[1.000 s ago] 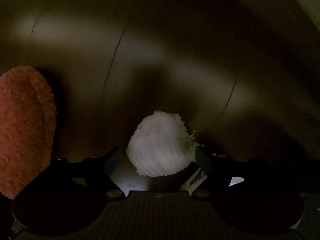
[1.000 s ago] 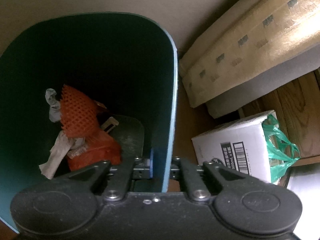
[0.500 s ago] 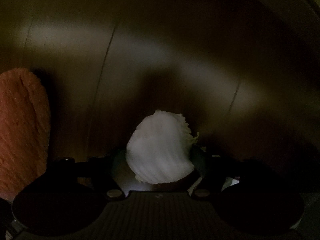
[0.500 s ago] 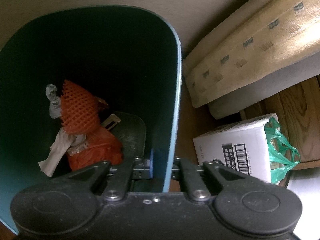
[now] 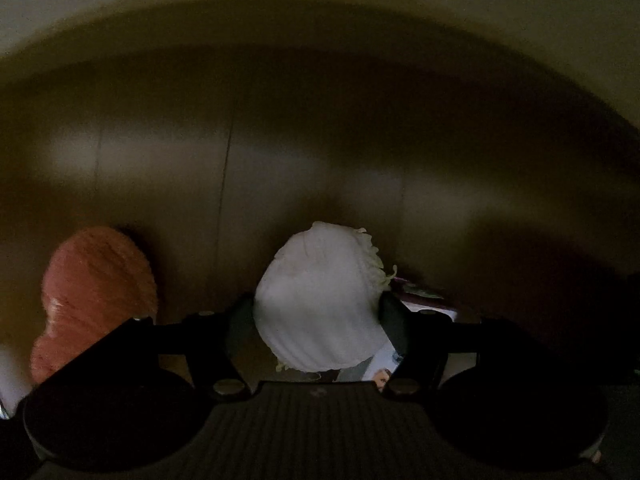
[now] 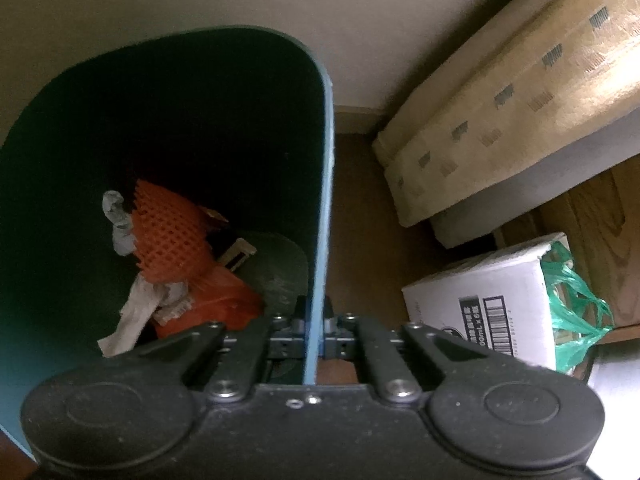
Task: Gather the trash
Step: 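Carry the white foam net into the green bin and open the left tool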
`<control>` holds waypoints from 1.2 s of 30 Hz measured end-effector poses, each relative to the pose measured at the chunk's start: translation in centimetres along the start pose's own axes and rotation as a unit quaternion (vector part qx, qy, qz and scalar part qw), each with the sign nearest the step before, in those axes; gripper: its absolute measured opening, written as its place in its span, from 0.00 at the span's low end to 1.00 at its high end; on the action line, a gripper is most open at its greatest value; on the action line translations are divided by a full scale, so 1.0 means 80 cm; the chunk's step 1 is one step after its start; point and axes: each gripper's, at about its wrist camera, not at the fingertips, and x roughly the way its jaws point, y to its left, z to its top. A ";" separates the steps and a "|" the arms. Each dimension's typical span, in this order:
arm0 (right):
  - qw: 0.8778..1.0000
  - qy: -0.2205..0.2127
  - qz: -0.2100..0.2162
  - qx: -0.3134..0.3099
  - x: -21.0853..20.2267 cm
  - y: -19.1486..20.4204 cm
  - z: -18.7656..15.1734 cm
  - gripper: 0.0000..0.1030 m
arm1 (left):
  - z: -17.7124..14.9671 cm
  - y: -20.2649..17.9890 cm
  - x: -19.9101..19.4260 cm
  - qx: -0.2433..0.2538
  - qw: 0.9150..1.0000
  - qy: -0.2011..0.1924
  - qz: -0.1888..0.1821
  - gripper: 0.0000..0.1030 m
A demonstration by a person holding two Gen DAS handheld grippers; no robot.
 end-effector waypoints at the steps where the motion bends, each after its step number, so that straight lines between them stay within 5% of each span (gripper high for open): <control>1: 1.000 -0.003 0.001 -0.001 -0.001 0.001 0.000 0.03 | -0.001 0.000 -0.015 0.003 1.000 -0.006 -0.003 0.65; 11: 0.999 -0.037 0.006 -0.008 -0.005 -0.001 0.000 0.02 | -0.044 -0.076 -0.155 0.110 0.988 -0.058 -0.086 0.65; 15: 0.999 -0.044 0.001 0.005 -0.002 -0.011 0.001 0.03 | -0.076 -0.127 -0.225 0.163 0.972 -0.086 -0.148 0.65; 20: 0.998 -0.054 0.004 0.024 0.002 -0.024 -0.001 0.05 | -0.107 -0.214 -0.281 0.254 0.940 -0.114 -0.198 0.65; 22: 0.998 -0.053 0.006 0.036 0.004 -0.031 -0.002 0.05 | -0.121 -0.254 -0.288 0.293 0.928 -0.120 -0.196 0.65; 25: 0.997 -0.049 0.012 0.059 0.008 -0.041 -0.006 0.05 | -0.135 -0.299 -0.277 0.320 0.921 -0.108 -0.194 0.65; 36: 0.993 -0.025 0.028 0.116 0.018 -0.067 -0.021 0.04 | -0.151 -0.389 -0.182 0.376 0.917 -0.039 -0.130 0.65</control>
